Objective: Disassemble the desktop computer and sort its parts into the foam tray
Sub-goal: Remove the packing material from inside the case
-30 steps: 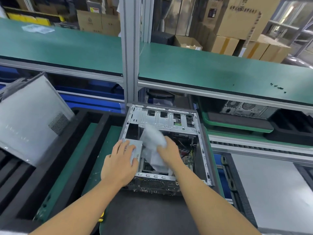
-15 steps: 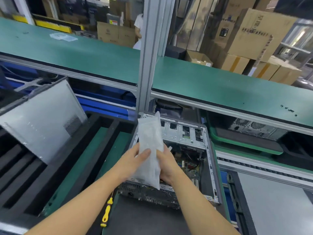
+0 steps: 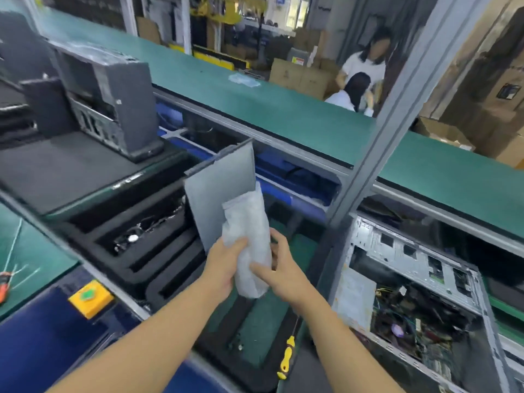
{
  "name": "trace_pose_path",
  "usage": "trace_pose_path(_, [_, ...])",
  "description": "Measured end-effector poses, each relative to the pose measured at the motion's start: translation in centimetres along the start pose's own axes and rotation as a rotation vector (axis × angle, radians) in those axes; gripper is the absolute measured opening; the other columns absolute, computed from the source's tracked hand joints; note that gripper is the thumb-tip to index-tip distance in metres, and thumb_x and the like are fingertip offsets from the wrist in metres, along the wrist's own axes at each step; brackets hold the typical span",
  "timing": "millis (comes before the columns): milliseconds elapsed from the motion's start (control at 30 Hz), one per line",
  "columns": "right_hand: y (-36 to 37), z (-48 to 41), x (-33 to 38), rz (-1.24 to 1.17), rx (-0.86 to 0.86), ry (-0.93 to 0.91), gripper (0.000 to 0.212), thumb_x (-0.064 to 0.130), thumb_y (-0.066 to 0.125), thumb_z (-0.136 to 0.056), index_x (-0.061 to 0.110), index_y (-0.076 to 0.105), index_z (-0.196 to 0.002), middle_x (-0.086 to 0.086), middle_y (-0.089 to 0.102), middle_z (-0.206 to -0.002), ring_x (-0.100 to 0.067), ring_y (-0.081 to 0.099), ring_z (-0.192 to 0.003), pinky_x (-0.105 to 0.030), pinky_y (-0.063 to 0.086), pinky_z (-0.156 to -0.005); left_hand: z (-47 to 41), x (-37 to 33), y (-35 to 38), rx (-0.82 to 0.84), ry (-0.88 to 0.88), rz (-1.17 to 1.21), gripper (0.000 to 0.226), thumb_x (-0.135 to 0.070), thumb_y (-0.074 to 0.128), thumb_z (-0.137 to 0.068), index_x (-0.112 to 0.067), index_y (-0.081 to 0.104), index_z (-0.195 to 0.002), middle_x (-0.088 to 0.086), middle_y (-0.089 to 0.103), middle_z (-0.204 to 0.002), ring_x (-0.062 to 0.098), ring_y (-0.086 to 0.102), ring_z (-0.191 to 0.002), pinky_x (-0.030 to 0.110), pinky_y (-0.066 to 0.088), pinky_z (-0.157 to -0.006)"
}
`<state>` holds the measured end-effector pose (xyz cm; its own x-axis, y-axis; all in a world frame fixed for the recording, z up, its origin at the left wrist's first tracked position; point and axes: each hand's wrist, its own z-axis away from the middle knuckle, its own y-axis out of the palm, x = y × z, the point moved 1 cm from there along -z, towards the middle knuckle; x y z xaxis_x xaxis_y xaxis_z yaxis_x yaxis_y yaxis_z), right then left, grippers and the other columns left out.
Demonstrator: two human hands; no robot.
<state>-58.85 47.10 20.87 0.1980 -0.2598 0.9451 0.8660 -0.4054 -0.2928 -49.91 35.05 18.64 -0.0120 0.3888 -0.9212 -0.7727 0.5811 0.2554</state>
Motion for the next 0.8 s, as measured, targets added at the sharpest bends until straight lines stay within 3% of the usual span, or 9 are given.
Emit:
trace_pose_path(100, [7.7,-3.6,1.7,0.004,0.048,-0.023,0.075,0.033,0.067,-0.082,0.045,0.023,-0.141,0.021,0.054,-0.130,0.006,0.061,-0.105,-0.018,0.053,-0.077,-0.6,-1.3,-7.6,-0.097,-0.007,0.008,0.034,-0.047,0.064,-0.085,-0.022,0.071,-0.106,0.005,0.075,-0.102,0.027,0.072,-0.095,0.048,0.059,-0.082])
trace_pose_path(200, [15.6,-7.0,3.1,0.036,0.098,-0.029,0.076,0.032,0.065,-0.081,0.042,0.025,-0.145,0.019,0.052,-0.135,0.003,0.058,-0.112,-0.022,0.054,-0.084,-1.1,-2.4,-15.7,-0.113,-0.011,0.051,0.029,-0.053,0.060,-0.093,-0.033,0.065,-0.114,-0.014,0.075,-0.101,0.022,0.066,-0.111,0.029,0.057,-0.079])
trace_pose_path(300, [23.8,-10.1,4.9,0.042,0.143,-0.076,0.066,0.019,0.063,-0.085,0.048,0.036,-0.137,0.022,0.057,-0.128,0.002,0.059,-0.112,-0.016,0.053,-0.083,-0.6,-3.4,-24.1,-0.062,-0.039,0.029,0.071,-0.073,0.071,-0.070,-0.038,0.054,-0.129,-0.010,0.071,-0.117,0.016,0.067,-0.110,0.035,0.056,-0.088])
trace_pose_path(400, [31.2,-12.5,7.0,0.067,0.187,-0.180,0.056,0.011,0.058,-0.085,0.058,0.052,-0.113,0.028,0.066,-0.101,0.006,0.065,-0.089,-0.012,0.052,-0.065,0.3,-4.1,-31.1,-0.068,-0.006,-0.112,0.064,-0.042,0.079,-0.069,-0.033,0.055,-0.128,-0.008,0.071,-0.115,0.013,0.066,-0.110,0.033,0.057,-0.088])
trace_pose_path(467, [35.7,-13.5,8.0,0.077,0.285,-0.204,0.059,0.012,0.055,-0.080,0.064,0.053,-0.109,0.032,0.065,-0.098,0.010,0.064,-0.084,-0.011,0.051,-0.064,1.0,-4.4,-35.7,-0.179,-0.017,-0.113,0.056,-0.024,0.078,-0.074,-0.031,0.057,-0.125,-0.005,0.072,-0.113,0.014,0.068,-0.106,0.036,0.058,-0.088])
trace_pose_path(567, [41.3,-14.8,7.9,0.058,0.448,-0.106,0.071,0.019,0.060,-0.084,0.063,0.034,-0.134,0.027,0.058,-0.127,0.011,0.057,-0.111,-0.007,0.049,-0.080,2.4,-4.7,-42.7,-0.293,-0.044,-0.002,0.045,-0.009,0.075,-0.084,-0.023,0.059,-0.123,0.001,0.074,-0.111,0.021,0.071,-0.101,0.049,0.056,-0.091])
trace_pose_path(667, [46.6,-15.9,6.9,0.082,0.605,0.044,0.084,0.031,0.062,-0.084,0.047,0.016,-0.153,0.020,0.054,-0.133,0.000,0.059,-0.115,-0.024,0.052,-0.093,3.7,-3.9,-49.1,-0.451,-0.080,0.157,0.041,-0.008,0.071,-0.087,-0.019,0.058,-0.124,0.004,0.074,-0.111,0.027,0.071,-0.101,0.054,0.054,-0.092])
trace_pose_path(733, [50.1,-16.1,6.8,0.149,0.685,0.084,0.085,0.045,0.062,-0.083,0.048,0.012,-0.152,0.028,0.053,-0.128,0.006,0.058,-0.111,-0.019,0.050,-0.088,4.5,-2.7,-52.5,-0.583,-0.061,0.262,0.044,-0.007,0.070,-0.087,-0.016,0.056,-0.129,0.007,0.072,-0.116,0.029,0.069,-0.105,0.053,0.053,-0.095])
trace_pose_path(800, [53.4,-16.3,6.7,0.186,0.715,0.090,0.080,0.048,0.062,-0.089,0.043,0.015,-0.153,0.023,0.053,-0.132,0.004,0.058,-0.107,-0.012,0.046,-0.071,5.4,-1.2,-55.4,-0.772,-0.051,0.353,0.045,-0.012,0.072,-0.087,-0.012,0.056,-0.128,0.012,0.069,-0.121,0.030,0.067,-0.107,0.053,0.051,-0.098])
